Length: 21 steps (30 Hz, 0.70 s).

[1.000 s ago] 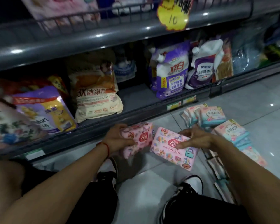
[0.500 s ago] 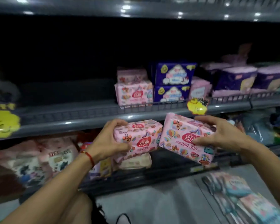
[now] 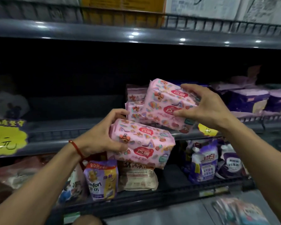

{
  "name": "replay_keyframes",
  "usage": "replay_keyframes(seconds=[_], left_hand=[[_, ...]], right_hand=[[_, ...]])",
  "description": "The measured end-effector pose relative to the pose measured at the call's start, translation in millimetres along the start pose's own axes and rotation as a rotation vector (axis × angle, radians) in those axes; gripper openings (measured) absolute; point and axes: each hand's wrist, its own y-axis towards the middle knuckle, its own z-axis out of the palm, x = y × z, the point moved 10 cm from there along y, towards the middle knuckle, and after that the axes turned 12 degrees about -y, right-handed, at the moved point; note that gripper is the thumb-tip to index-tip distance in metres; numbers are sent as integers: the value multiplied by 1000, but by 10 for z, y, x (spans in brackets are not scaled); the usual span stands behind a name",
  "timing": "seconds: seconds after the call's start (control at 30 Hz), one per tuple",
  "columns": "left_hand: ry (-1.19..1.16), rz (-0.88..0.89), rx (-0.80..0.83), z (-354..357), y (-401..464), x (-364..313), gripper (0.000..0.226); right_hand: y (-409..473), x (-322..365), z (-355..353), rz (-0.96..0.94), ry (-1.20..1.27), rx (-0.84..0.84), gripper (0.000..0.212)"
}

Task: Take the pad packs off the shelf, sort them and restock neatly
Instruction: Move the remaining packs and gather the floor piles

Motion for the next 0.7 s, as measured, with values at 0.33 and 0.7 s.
replay_keyframes(seconds=[0.33,0.7], left_hand=[[-329,202,-77,-36,23,-62,94],[-516,235,-213,-691,-71,-5,89]], right_hand=[[287,419,412,-122,-117,98,106],[492,755,1047,10,222,97,96]])
